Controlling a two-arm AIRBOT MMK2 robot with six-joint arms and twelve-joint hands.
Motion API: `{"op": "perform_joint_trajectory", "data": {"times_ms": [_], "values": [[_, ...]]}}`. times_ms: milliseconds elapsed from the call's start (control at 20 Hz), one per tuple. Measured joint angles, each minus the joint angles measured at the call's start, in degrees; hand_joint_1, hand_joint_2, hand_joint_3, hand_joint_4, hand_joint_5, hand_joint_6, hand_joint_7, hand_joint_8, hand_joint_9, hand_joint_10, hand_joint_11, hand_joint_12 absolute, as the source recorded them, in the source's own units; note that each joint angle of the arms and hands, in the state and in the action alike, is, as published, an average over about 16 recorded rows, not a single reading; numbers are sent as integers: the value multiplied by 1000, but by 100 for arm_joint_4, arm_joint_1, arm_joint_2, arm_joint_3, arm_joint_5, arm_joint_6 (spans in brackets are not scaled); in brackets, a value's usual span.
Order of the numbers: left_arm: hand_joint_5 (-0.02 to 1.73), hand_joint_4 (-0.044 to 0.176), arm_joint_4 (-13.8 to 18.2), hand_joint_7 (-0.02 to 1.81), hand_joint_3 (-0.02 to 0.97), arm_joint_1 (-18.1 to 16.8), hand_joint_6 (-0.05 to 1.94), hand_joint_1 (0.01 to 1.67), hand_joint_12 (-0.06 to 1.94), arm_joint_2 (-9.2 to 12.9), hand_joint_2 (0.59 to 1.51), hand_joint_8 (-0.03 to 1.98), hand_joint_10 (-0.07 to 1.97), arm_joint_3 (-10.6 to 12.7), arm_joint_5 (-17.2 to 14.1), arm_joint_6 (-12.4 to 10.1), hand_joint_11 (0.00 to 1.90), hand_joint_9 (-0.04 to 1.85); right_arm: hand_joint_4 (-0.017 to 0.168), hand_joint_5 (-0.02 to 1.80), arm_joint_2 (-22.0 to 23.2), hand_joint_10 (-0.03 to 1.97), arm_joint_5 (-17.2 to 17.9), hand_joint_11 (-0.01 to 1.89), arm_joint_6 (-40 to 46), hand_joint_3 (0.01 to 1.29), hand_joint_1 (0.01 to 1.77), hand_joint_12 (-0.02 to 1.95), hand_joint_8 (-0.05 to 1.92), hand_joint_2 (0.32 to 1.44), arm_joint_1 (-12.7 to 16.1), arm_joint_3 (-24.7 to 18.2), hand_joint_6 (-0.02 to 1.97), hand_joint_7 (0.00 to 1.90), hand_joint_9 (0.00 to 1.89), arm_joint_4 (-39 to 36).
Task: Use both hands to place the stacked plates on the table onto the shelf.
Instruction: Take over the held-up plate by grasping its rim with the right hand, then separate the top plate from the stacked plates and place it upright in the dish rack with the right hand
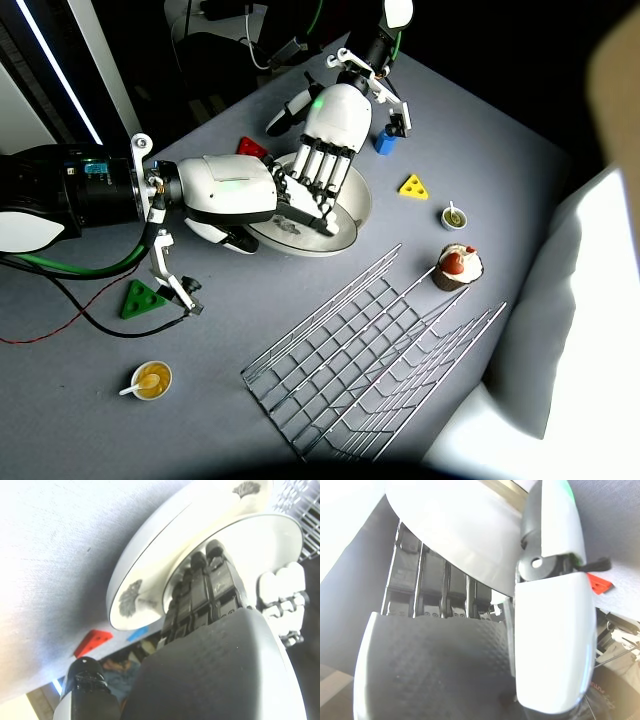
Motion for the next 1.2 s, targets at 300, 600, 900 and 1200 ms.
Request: {"op": "perform_joint_trajectory", "data": {"times_ms": [300,600,900,1200], "values": [[65,-7,-59,112,-1,0,-35,15,14,4,942,-16,13,8,-7,1,183,180,5,835,-13,149,52,816,-3,17,1458,534,75,903,30,-13,333,886,881,-13],[73,-5,-174,131,-1,-47,-31,15,21,88,943,-12,15,24,-2,11,182,172,4,944,42,318,72,907,2,16,1510,891,98,898,94,-164,620,1097,1043,-33],[97,0,-415,144,-1,-216,-10,14,25,313,946,-3,19,148,20,-4,179,160,3,993,153,435,38,953,10,15,1493,1114,198,896,251,-413,799,1186,1128,12],[124,6,-584,154,-1,-388,10,14,23,648,946,5,20,351,13,-58,178,156,3,1016,291,453,-44,991,17,15,1474,1166,311,898,488,-691,824,1190,1195,150]]}}
